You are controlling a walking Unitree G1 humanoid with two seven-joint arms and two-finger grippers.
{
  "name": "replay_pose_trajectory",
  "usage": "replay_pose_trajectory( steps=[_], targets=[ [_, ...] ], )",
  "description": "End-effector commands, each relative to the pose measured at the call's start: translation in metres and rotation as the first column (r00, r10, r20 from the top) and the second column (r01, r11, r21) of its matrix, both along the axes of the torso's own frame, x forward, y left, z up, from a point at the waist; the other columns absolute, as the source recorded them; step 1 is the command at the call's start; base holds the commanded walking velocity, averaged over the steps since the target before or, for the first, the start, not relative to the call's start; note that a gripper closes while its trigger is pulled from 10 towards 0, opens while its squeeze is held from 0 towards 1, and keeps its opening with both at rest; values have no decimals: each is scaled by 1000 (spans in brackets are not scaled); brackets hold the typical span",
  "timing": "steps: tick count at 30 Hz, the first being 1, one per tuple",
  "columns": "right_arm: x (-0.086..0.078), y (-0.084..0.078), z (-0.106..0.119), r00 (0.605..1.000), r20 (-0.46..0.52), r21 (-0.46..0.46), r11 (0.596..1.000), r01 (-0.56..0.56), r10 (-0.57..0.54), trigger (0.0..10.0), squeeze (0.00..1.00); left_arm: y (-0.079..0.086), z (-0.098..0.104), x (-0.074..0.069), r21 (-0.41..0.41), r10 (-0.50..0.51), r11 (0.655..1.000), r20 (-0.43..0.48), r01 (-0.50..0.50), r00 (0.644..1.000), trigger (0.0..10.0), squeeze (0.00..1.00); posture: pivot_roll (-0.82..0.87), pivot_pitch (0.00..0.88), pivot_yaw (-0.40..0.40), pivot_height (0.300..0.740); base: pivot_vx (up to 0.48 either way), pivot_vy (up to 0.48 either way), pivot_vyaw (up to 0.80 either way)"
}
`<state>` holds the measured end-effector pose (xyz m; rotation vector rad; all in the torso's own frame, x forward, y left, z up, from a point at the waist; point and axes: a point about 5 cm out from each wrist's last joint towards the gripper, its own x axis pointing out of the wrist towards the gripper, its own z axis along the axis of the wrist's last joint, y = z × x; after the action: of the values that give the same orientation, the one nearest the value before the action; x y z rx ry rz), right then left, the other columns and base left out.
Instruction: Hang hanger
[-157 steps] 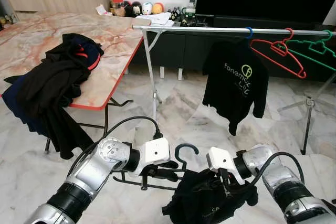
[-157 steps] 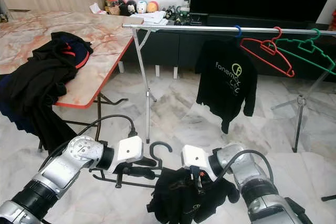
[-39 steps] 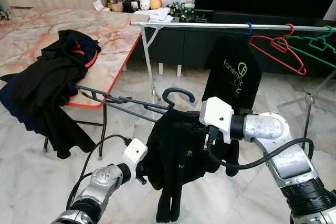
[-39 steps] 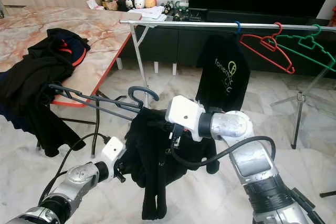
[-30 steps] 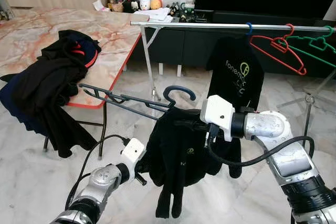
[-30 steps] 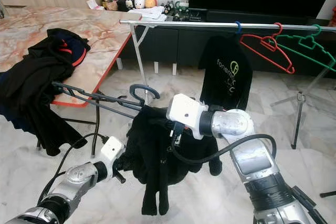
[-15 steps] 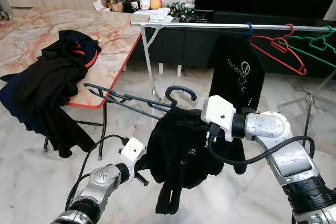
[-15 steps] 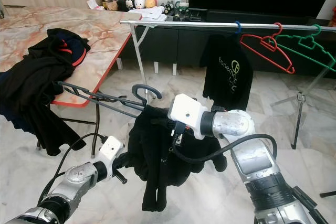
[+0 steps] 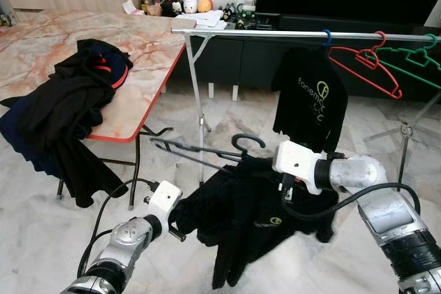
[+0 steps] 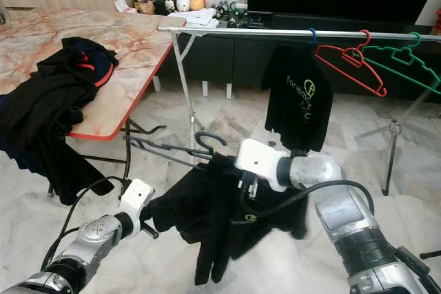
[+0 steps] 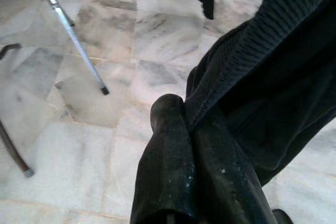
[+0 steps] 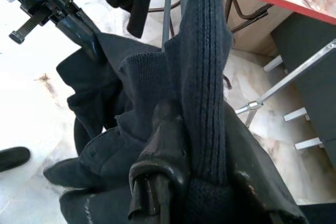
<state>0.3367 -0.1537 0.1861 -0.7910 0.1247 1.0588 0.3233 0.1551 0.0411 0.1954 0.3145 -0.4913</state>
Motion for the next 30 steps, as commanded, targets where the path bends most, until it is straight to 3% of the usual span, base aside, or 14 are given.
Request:
replay_pose_trajectory(
  steps=[1,6,8,9,14,16,18,24,27,30],
  targets=[
    [-5,-7,3,1000,-5,35,999,-16,16,0,0,14,-10,-7,47,55,997,-39,-53,998,0,0,3,91,13,740,0,0,0],
    [-15,-15,-5,995,-59,52,996,-79,82,0,0,19,-13,-8,82,85,993,-52,-81,995,0,0,3,92,17,740,0,0,0],
    [-22,-19,-11,986,-116,38,992,-119,122,0,0,22,-13,-7,90,112,990,-50,-107,993,0,0,2,93,17,740,0,0,0],
    [-27,-27,-20,979,-157,-13,991,-136,133,0,0,24,-12,-6,95,135,987,-46,-130,990,0,0,5,93,14,740,0,0,0],
    [-30,-44,-36,977,-198,-117,988,-102,78,0,0,25,-11,-5,103,149,984,-45,-144,988,0,0,8,95,18,740,0,0,0],
    [-28,-61,-44,983,-182,-236,971,-40,-4,0,0,26,-12,-6,112,150,983,-47,-144,988,0,0,5,95,20,740,0,0,0],
    [-26,-69,-46,984,-173,-287,958,-15,-37,0,0,26,-13,-6,114,151,983,-49,-145,987,0,0,2,96,22,740,0,0,0],
    [-27,-76,-47,983,-177,-293,956,5,-59,0,0,26,-14,-7,121,157,981,-52,-150,986,0,0,5,96,24,740,0,0,0],
    [-27,-84,-54,981,-171,-365,931,21,-89,0,0,26,-14,-7,123,160,981,-54,-153,986,0,0,4,96,26,740,0,0,0],
    [-28,-85,-57,980,-174,-378,926,21,-93,0,0,26,-14,-7,125,162,980,-55,-155,985,0,0,6,97,26,740,0,0,0]
  ],
)
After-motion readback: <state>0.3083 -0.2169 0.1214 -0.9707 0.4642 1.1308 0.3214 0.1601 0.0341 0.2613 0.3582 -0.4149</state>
